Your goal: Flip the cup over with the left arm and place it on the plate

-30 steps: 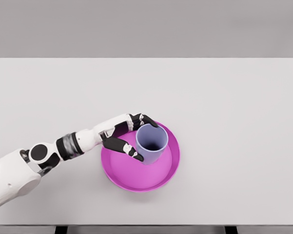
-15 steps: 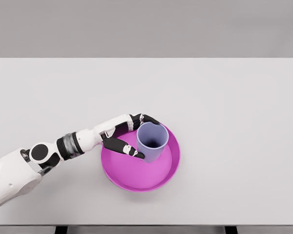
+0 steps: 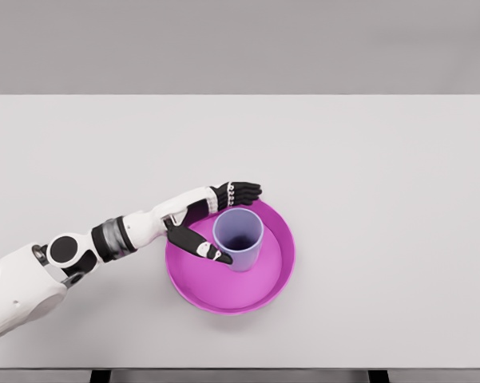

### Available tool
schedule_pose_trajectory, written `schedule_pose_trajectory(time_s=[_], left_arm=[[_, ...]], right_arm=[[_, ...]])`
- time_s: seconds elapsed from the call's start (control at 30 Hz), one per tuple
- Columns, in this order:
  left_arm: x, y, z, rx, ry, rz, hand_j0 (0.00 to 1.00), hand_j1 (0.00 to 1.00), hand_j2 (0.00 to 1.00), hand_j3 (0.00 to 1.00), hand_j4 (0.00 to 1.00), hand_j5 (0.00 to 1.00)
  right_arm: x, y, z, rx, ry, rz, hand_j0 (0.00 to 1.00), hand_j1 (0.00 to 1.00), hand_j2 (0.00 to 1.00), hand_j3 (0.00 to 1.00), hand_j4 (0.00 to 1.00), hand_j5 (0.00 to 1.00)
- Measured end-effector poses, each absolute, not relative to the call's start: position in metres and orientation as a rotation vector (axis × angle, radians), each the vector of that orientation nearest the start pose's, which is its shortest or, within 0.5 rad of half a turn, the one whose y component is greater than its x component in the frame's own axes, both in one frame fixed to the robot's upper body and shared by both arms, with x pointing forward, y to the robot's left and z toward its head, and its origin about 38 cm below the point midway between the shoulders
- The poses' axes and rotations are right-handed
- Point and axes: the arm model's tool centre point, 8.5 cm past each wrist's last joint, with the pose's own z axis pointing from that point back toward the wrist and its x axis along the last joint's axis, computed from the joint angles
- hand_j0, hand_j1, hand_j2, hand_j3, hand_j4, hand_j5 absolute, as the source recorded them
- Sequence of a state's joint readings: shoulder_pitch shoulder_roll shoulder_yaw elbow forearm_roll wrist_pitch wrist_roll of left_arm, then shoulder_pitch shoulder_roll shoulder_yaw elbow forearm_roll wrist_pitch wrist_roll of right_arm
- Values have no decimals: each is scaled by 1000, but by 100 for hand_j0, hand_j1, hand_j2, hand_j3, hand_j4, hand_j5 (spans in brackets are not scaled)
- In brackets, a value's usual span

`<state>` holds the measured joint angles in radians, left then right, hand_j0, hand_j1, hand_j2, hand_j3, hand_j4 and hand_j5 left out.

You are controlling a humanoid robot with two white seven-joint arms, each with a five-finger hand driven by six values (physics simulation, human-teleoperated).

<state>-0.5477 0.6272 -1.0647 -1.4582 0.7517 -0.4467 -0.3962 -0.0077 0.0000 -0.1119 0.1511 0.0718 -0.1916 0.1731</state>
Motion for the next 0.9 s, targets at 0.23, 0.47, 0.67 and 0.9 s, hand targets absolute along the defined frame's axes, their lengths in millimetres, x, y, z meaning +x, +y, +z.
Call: schedule_pose_trajectory(time_s=[0.23,0.47,0.67,0.9], left_arm=[[371,173,103,-821,-1518,-978,100,100,100,100,100,100],[368,186,109,-806,-1523,-980,100,100,100,100,100,100],[369,209,137,-787,-1561,-981,100,100,100,100,100,100],[379,253,191,-675,-1659,-1060,100,100,100,100,100,100]], right_arm=[[-26,-251,-257,96,-54,-34,100,100,100,100,100,100],[-26,-251,-257,96,-54,-34,100,100,100,100,100,100],[-26,-251,-257,96,-54,-34,100,100,100,100,100,100],[-26,-251,-257,96,-54,-34,100,100,100,100,100,100]])
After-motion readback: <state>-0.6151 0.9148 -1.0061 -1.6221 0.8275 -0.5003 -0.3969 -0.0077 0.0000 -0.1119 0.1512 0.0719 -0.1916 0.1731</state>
